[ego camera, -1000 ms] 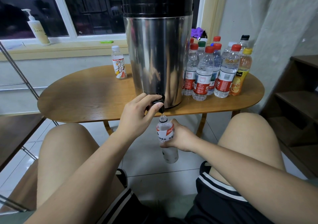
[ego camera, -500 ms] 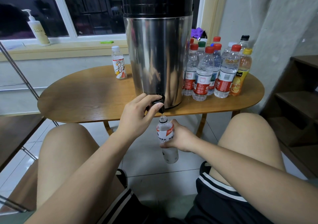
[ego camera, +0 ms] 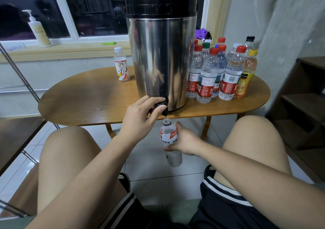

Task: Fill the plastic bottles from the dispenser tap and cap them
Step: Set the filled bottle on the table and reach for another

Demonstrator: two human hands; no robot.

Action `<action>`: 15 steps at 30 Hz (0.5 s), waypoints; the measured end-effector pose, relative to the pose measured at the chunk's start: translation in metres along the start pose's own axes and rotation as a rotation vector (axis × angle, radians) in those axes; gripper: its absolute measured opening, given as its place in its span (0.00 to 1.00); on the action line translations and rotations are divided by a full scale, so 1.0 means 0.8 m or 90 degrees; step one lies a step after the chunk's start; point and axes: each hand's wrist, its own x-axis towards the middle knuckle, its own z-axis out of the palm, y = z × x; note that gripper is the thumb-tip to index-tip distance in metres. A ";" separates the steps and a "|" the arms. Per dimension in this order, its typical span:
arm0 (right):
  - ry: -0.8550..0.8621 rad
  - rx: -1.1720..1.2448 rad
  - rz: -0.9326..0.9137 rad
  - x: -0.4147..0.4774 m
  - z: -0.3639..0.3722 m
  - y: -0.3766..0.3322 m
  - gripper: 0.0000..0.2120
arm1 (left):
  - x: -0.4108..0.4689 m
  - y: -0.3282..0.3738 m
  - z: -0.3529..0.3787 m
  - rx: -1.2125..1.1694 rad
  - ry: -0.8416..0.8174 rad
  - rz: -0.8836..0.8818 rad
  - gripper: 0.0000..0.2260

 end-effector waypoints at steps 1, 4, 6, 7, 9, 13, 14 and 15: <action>0.000 -0.002 0.001 0.000 0.000 0.000 0.42 | 0.000 0.000 0.000 -0.001 0.000 0.000 0.13; -0.003 -0.006 0.003 -0.002 0.000 -0.001 0.42 | 0.000 0.001 -0.001 -0.002 -0.001 -0.002 0.13; -0.002 -0.007 0.005 -0.002 -0.001 -0.002 0.42 | 0.000 0.001 -0.001 -0.004 -0.002 -0.003 0.14; -0.002 -0.007 0.005 -0.002 -0.001 -0.003 0.42 | 0.000 0.002 -0.001 -0.004 -0.003 -0.003 0.14; -0.002 -0.005 0.007 -0.003 -0.002 -0.004 0.41 | 0.000 0.002 -0.001 -0.002 -0.001 -0.004 0.14; -0.005 -0.005 0.010 -0.005 -0.003 -0.006 0.41 | -0.001 0.002 0.000 -0.004 0.004 -0.003 0.14; -0.006 -0.006 0.010 -0.005 -0.003 -0.006 0.41 | -0.001 0.002 0.000 -0.004 0.005 -0.002 0.13; -0.007 -0.007 0.009 -0.005 -0.003 -0.006 0.41 | -0.001 0.001 0.000 -0.005 0.006 -0.001 0.13</action>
